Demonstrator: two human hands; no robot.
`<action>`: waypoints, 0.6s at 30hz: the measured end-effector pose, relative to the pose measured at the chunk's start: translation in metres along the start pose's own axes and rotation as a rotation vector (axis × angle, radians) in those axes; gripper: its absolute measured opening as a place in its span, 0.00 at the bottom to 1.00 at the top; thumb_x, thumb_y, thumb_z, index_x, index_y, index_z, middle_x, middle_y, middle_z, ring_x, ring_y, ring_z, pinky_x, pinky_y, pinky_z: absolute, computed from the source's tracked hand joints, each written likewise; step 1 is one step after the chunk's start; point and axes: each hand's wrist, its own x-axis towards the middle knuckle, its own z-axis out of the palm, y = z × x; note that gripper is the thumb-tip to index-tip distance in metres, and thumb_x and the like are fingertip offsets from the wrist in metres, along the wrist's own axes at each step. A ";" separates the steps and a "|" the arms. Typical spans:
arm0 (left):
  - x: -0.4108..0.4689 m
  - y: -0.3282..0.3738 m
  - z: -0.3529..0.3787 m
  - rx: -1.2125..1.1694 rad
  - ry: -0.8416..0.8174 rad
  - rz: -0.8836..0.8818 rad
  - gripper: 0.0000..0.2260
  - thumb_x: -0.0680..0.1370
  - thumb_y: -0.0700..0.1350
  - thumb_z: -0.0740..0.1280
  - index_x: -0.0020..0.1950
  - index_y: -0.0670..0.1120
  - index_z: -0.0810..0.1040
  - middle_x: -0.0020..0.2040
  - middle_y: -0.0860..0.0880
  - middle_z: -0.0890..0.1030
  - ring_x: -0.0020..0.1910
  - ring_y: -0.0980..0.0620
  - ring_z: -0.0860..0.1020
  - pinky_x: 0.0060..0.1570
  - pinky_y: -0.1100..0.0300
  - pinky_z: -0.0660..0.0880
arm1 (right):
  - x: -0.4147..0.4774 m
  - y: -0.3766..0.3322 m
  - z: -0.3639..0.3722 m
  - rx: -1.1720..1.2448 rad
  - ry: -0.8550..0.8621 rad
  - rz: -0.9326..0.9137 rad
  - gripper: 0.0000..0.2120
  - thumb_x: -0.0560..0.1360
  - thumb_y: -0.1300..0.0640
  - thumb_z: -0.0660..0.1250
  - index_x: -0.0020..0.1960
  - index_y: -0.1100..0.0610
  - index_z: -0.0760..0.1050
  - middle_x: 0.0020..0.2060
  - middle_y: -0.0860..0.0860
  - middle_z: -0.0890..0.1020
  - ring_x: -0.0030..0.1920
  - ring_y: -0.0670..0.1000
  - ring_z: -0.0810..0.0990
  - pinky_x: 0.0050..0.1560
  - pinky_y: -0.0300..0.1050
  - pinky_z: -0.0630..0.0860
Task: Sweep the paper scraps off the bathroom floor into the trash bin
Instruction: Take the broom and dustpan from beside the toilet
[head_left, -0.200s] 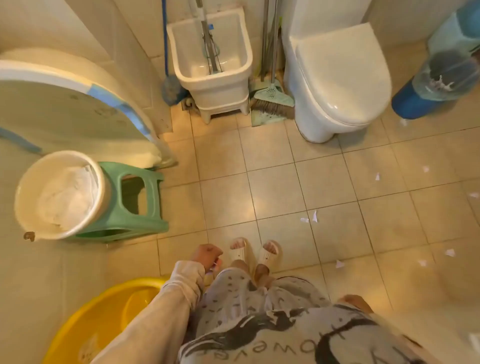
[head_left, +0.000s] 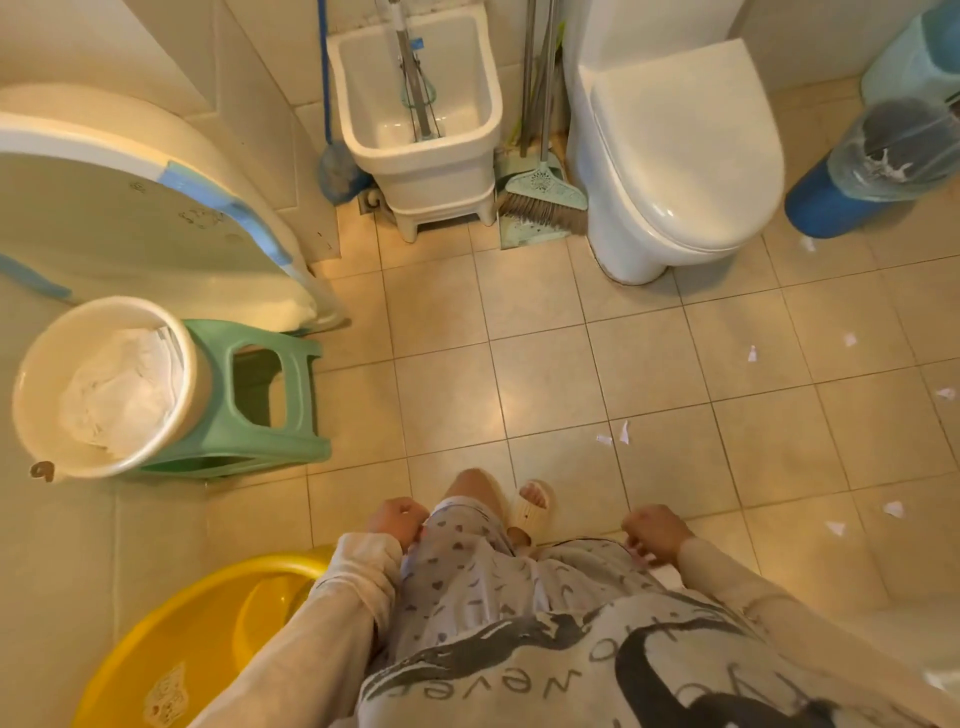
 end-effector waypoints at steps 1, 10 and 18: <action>0.003 -0.003 -0.001 0.004 0.014 -0.022 0.17 0.79 0.37 0.59 0.31 0.47 0.72 0.30 0.47 0.74 0.38 0.47 0.73 0.41 0.59 0.70 | 0.001 -0.016 -0.006 0.041 0.018 -0.039 0.13 0.78 0.64 0.55 0.36 0.60 0.69 0.30 0.53 0.72 0.29 0.50 0.70 0.31 0.39 0.68; 0.021 0.002 -0.033 -0.004 -0.040 -0.231 0.17 0.81 0.35 0.56 0.32 0.40 0.69 0.28 0.43 0.70 0.12 0.53 0.68 0.22 0.64 0.63 | 0.017 -0.134 -0.070 0.233 0.124 -0.275 0.05 0.77 0.63 0.57 0.48 0.59 0.72 0.31 0.51 0.74 0.28 0.49 0.72 0.31 0.38 0.71; 0.069 0.128 -0.098 0.022 -0.081 -0.205 0.13 0.81 0.36 0.56 0.37 0.40 0.70 0.26 0.44 0.72 0.09 0.54 0.67 0.25 0.65 0.59 | 0.040 -0.166 -0.089 0.134 0.057 -0.049 0.05 0.79 0.61 0.55 0.49 0.60 0.70 0.33 0.51 0.73 0.29 0.48 0.72 0.28 0.36 0.70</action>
